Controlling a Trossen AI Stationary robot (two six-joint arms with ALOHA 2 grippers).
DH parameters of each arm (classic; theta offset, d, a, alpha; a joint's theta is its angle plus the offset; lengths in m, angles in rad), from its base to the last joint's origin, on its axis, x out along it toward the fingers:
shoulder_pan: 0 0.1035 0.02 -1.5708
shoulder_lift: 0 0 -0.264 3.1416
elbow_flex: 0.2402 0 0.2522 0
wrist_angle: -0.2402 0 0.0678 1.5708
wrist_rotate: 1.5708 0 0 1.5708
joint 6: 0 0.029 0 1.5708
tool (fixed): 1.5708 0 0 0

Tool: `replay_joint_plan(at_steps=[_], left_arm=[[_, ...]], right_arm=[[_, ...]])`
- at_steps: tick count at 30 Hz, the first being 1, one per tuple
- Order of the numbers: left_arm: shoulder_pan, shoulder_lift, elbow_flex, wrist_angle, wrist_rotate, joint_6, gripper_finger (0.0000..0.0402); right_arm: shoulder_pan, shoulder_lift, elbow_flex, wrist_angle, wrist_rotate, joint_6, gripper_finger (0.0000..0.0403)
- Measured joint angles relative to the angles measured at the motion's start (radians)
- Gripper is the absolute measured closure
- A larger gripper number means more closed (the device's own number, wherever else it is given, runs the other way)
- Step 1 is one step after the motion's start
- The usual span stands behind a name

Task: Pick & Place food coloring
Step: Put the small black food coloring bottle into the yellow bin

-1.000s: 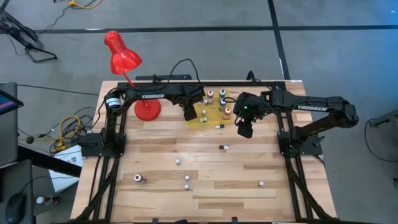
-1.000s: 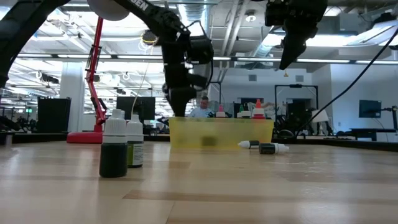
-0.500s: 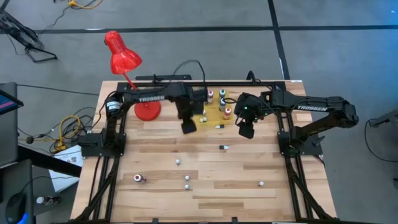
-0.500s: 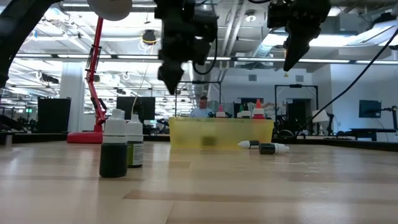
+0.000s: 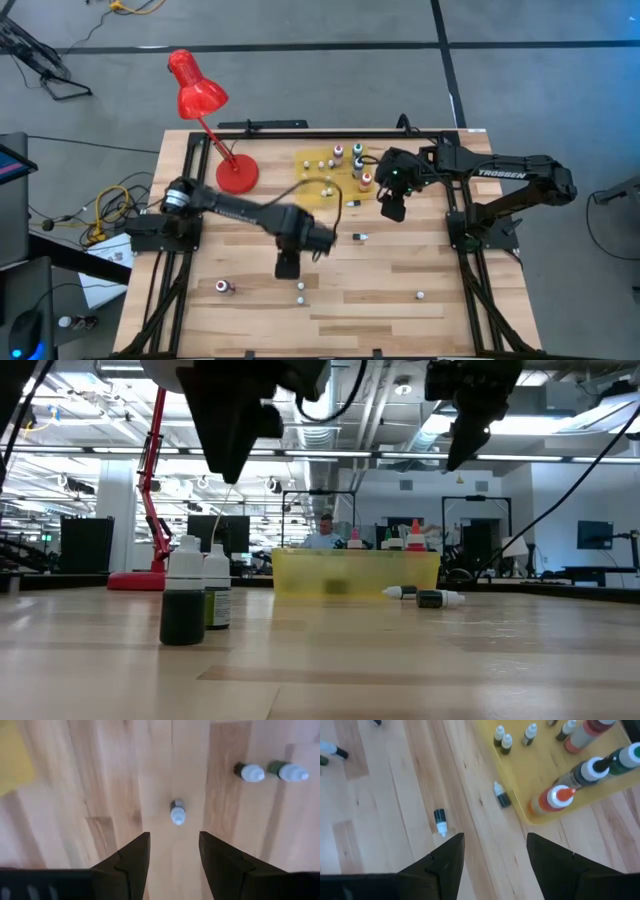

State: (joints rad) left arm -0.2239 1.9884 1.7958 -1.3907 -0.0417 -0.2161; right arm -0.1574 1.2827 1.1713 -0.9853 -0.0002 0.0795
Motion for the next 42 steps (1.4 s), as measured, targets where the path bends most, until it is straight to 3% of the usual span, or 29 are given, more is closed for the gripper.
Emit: replay_joint_plan(at_steps=[7,15,23,31,38,42], left_arm=[[-0.036,-0.044,-0.046,0.008,-0.085,-0.056,0.0239],[-0.028,-0.315,-0.526,0.487,0.037,-0.08,0.0239],[-0.041,-0.455,-0.841,0.866,0.002,-0.031,0.0239],[-0.035,-0.45,-0.913,0.962,0.024,-0.008,0.0239],[-0.035,-0.45,-0.917,0.966,-0.112,-0.016,0.0239],[-0.035,-0.45,-0.917,0.964,-0.129,-0.049,0.0239]], right_arm=[[0.0,0.0,0.0,0.055,0.0,0.0,0.0198],[0.0,0.0,0.0,0.111,-0.001,0.0,0.0198],[0.0,0.0,0.0,0.115,-0.001,0.0,0.0198],[0.0,0.0,0.0,0.155,-0.002,0.0,0.0198],[0.0,0.0,0.0,0.239,-0.002,0.0,0.0198],[0.0,0.0,0.0,0.287,-0.002,0.0,0.0198]])
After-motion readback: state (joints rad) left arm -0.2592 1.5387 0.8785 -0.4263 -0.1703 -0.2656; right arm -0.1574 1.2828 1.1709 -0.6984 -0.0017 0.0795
